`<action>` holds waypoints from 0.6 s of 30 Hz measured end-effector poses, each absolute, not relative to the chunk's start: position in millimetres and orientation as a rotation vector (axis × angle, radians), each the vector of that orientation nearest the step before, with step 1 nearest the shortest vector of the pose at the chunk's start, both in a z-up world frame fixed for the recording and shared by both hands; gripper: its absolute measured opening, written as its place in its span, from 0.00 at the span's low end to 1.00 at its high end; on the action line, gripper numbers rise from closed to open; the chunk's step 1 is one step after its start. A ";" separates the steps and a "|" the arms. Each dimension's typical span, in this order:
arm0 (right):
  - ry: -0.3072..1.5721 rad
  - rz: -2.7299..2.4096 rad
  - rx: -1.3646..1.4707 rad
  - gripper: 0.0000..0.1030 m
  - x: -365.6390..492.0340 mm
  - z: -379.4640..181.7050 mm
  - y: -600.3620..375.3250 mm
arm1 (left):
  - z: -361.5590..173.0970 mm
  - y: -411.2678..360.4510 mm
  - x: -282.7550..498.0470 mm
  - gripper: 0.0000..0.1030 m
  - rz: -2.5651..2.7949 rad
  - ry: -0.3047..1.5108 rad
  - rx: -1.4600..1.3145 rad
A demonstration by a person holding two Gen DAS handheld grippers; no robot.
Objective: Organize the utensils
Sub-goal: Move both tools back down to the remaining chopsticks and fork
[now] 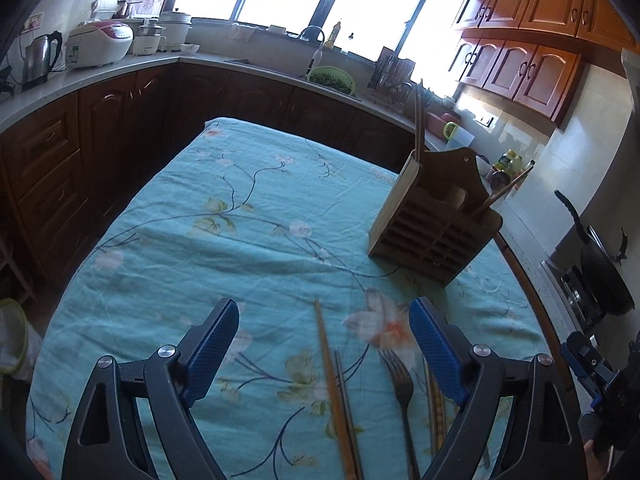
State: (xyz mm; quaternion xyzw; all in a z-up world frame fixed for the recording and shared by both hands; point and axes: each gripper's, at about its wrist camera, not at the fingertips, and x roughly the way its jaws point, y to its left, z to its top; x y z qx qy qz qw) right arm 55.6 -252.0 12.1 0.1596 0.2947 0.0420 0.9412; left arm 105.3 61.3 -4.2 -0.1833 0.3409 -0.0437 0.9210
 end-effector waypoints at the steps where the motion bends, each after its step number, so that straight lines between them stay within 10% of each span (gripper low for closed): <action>1: 0.614 0.084 0.321 0.99 53.1 7.4 -250.5 | -6.3 62.0 102.7 0.85 -0.088 0.713 -0.379; 9: 0.651 0.079 0.296 0.96 48.4 -9.3 -246.7 | -1.8 57.5 91.2 0.85 -0.078 0.750 -0.342; 18: 0.717 0.067 0.259 0.68 58.2 -24.7 -240.9 | -11.8 51.4 100.9 0.83 -0.073 0.777 -0.310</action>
